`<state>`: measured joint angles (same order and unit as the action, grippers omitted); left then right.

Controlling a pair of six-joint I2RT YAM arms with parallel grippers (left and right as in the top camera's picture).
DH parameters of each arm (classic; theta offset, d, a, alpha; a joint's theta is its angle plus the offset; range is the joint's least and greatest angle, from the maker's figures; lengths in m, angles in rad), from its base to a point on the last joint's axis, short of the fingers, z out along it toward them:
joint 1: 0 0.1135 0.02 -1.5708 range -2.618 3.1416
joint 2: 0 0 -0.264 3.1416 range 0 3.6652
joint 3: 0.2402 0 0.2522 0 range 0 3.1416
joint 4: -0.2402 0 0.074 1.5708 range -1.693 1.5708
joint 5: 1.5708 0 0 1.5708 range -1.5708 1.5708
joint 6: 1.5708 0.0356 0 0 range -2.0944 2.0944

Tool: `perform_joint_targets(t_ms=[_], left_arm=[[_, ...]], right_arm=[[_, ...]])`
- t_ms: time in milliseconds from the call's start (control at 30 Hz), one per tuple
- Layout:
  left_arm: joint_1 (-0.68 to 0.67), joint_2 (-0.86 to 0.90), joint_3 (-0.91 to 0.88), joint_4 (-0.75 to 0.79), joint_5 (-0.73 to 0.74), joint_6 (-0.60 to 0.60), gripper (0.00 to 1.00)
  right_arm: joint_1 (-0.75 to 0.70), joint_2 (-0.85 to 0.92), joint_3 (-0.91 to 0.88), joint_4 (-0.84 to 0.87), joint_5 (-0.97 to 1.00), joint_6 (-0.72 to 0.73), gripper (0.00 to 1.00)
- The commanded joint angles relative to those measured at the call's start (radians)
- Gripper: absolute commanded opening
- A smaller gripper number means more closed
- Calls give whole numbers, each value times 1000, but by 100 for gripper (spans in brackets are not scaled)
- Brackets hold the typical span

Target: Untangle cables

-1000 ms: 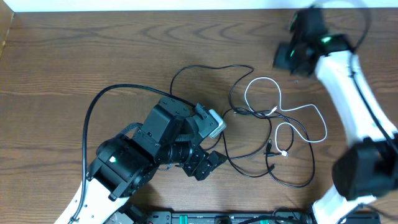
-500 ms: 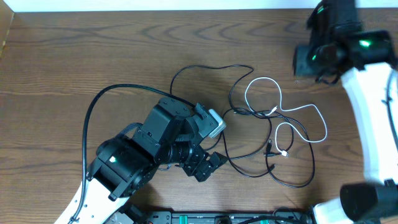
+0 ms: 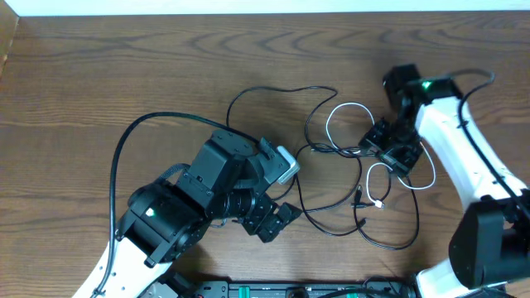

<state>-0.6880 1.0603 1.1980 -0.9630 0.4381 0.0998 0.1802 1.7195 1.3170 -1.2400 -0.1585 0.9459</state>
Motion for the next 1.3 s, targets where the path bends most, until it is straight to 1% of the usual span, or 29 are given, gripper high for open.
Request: perform_joint_targets(t_ms=[0, 167, 233, 433, 667, 800, 967, 1100, 1267], left_arm=[[2, 0, 2, -6, -9, -8, 93], [2, 0, 2, -13, -9, -8, 93], [2, 0, 2, -13, -9, -8, 93], [2, 0, 2, -13, -9, -8, 93], [2, 0, 2, -14, -9, -8, 93], [2, 0, 2, -21, -9, -8, 93], [2, 0, 2, -25, -9, -8, 93], [2, 0, 2, -25, -9, -8, 93], [2, 0, 2, -24, -9, -8, 93]], right_arm=[[27, -10, -97, 130, -59, 205, 77], [42, -10, -183, 267, -19, 206, 80], [42, -10, -206, 288, 3, 207, 81], [42, -10, -276, 352, 139, 285, 84], [42, -10, -283, 479, 183, 285, 85], [42, -10, -283, 550, 203, 288, 89], [42, -10, -283, 570, 323, 351, 92], [42, -10, -283, 597, 410, 359, 91], [42, -9, -283, 629, 407, 359, 86]])
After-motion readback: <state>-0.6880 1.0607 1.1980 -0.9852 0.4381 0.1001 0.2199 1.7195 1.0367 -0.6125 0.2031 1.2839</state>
